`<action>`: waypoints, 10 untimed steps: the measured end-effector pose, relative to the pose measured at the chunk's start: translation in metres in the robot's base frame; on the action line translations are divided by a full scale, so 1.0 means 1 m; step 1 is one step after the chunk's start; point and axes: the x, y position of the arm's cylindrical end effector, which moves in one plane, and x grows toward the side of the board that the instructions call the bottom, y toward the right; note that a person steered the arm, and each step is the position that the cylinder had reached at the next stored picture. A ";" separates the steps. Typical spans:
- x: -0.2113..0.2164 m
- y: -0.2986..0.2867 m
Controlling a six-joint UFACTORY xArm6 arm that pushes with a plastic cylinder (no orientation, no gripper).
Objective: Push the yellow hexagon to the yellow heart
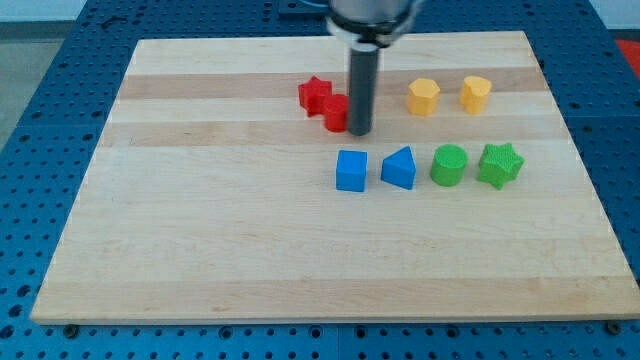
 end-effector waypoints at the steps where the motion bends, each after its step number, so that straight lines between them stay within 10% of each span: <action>1: -0.011 -0.022; 10: -0.053 0.118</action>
